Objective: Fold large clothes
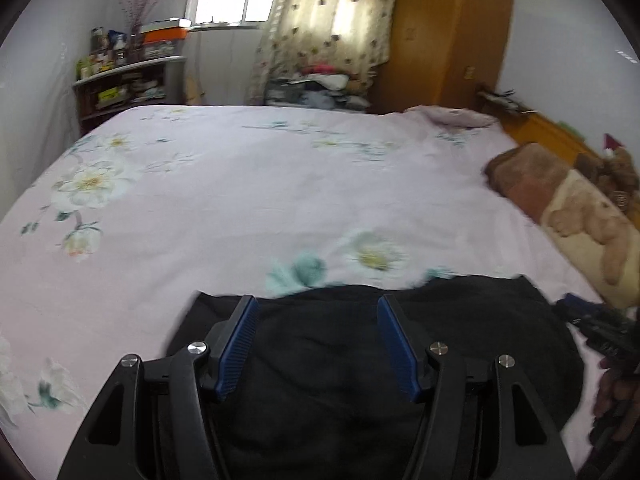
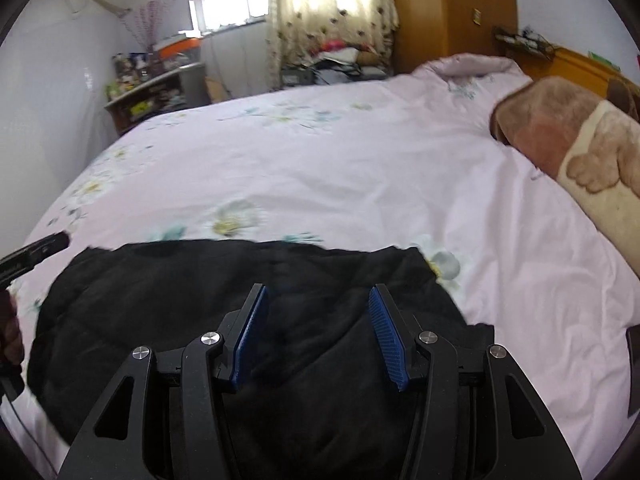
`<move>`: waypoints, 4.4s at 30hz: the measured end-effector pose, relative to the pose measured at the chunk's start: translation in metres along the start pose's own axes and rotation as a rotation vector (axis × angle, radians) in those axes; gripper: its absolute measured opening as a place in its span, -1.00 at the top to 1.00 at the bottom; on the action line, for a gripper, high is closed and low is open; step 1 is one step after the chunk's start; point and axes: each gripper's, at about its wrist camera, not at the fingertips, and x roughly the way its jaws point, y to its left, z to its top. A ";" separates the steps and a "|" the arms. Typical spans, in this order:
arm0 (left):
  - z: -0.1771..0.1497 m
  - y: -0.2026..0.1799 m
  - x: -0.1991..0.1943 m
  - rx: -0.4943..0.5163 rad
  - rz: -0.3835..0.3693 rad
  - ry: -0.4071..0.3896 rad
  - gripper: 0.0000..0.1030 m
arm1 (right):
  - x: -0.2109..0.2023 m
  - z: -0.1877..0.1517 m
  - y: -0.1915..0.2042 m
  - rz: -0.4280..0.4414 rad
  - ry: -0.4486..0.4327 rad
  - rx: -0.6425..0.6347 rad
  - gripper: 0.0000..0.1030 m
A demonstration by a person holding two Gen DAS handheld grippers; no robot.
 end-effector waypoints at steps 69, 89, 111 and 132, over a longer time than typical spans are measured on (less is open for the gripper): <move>-0.056 0.095 -0.035 -0.143 0.114 0.076 0.07 | -0.035 -0.050 -0.041 -0.080 0.140 0.012 -0.04; -0.044 0.100 -0.023 -0.164 0.086 0.097 0.47 | -0.025 -0.036 -0.047 -0.079 0.136 0.049 0.29; -0.055 0.117 -0.031 -0.208 0.090 0.092 0.47 | -0.030 -0.041 -0.051 -0.076 0.134 0.048 0.11; -0.091 0.143 -0.005 -0.344 0.022 0.214 0.17 | -0.003 -0.080 -0.097 -0.035 0.254 0.252 -0.33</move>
